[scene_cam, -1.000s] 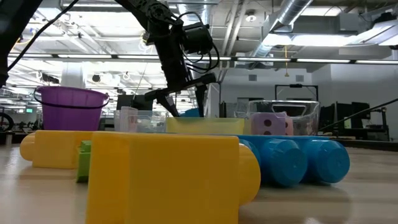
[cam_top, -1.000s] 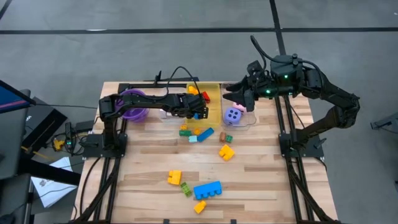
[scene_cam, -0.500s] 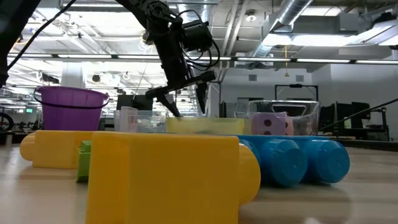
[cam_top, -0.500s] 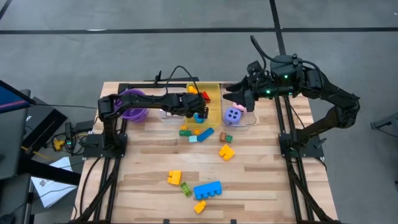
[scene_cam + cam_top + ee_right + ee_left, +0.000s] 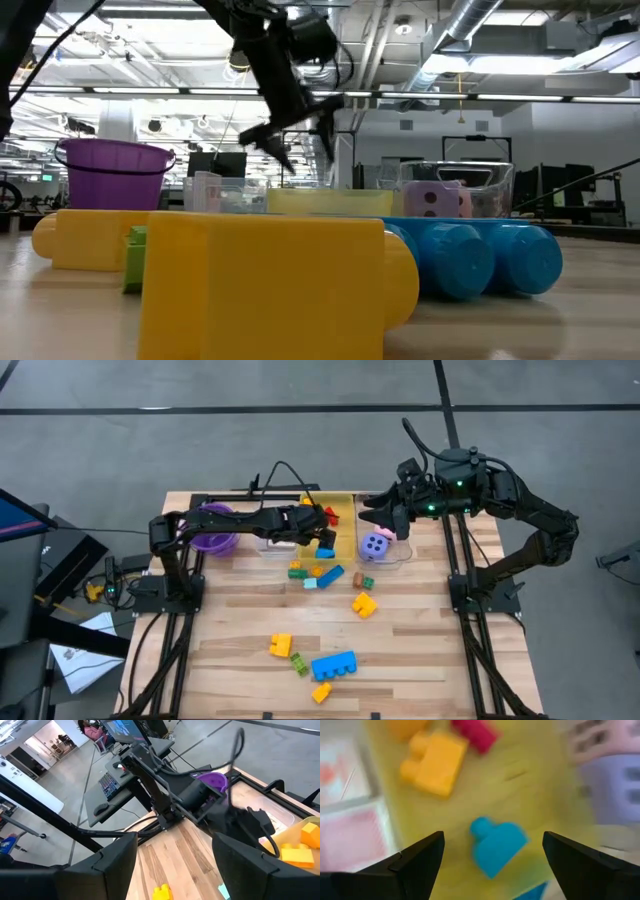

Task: Pick & Place Toys
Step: Put the blue gamepiece into the yellow bin

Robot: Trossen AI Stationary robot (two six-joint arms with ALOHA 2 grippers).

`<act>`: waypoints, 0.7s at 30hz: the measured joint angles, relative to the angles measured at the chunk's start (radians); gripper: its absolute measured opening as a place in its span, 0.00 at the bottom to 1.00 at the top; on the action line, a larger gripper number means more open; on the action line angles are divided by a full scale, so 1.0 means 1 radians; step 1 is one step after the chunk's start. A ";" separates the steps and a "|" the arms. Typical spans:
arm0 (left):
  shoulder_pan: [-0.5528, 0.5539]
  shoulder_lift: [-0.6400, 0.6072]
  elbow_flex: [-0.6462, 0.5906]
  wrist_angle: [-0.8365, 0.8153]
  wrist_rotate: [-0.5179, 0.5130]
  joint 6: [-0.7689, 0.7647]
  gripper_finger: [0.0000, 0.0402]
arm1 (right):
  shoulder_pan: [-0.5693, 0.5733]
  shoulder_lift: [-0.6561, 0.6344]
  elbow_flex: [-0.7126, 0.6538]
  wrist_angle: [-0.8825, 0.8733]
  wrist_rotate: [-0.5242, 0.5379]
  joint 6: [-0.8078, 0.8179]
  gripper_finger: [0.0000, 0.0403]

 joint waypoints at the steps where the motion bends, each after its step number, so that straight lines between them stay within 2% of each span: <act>1: -0.003 -0.012 0.000 0.019 0.003 0.052 0.82 | 0.000 0.000 0.000 0.000 0.000 0.000 0.62; 8: -0.069 -0.135 0.001 0.066 0.088 0.493 0.80 | 0.000 0.000 0.000 -0.016 -0.001 0.000 0.62; 11: -0.116 -0.193 -0.011 0.073 0.098 0.616 0.80 | 0.000 0.000 0.000 -0.018 -0.001 0.000 0.62; 16: -0.200 -0.283 -0.040 0.075 0.097 0.740 0.81 | 0.000 0.000 0.000 -0.019 -0.001 -0.003 0.62; 21: -0.289 -0.367 -0.086 0.043 0.037 0.759 0.81 | 0.000 0.000 0.000 -0.021 -0.003 -0.002 0.62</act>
